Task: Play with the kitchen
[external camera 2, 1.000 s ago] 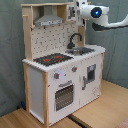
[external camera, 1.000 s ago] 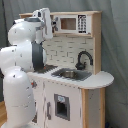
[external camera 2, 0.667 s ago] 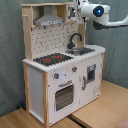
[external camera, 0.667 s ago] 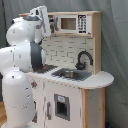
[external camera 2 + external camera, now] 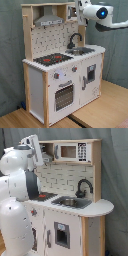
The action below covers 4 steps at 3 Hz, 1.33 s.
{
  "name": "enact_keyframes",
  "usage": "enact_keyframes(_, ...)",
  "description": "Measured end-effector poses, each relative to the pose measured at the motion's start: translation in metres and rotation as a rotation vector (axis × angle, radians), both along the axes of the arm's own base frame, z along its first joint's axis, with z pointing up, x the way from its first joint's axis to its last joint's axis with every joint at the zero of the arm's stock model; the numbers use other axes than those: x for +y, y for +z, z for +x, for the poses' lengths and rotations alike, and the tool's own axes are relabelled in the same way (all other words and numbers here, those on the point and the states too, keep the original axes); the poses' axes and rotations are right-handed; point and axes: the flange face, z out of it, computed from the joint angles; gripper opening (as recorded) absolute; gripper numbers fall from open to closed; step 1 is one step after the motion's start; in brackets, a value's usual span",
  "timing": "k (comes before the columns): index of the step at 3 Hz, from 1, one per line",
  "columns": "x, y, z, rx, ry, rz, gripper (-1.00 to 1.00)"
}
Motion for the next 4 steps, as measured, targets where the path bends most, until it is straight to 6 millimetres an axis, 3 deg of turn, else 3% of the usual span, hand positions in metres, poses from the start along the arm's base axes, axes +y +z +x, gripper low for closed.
enact_keyframes(1, 0.003, -0.002, -0.005, -0.001, 0.000, -0.007, 1.00)
enact_keyframes(2, 0.014, -0.012, -0.026, -0.003, -0.002, -0.041, 1.00)
enact_keyframes(3, 0.030, -0.038, -0.054, 0.003, -0.014, -0.103, 1.00)
enact_keyframes(4, 0.047, -0.079, -0.074, 0.030, -0.029, -0.172, 1.00)
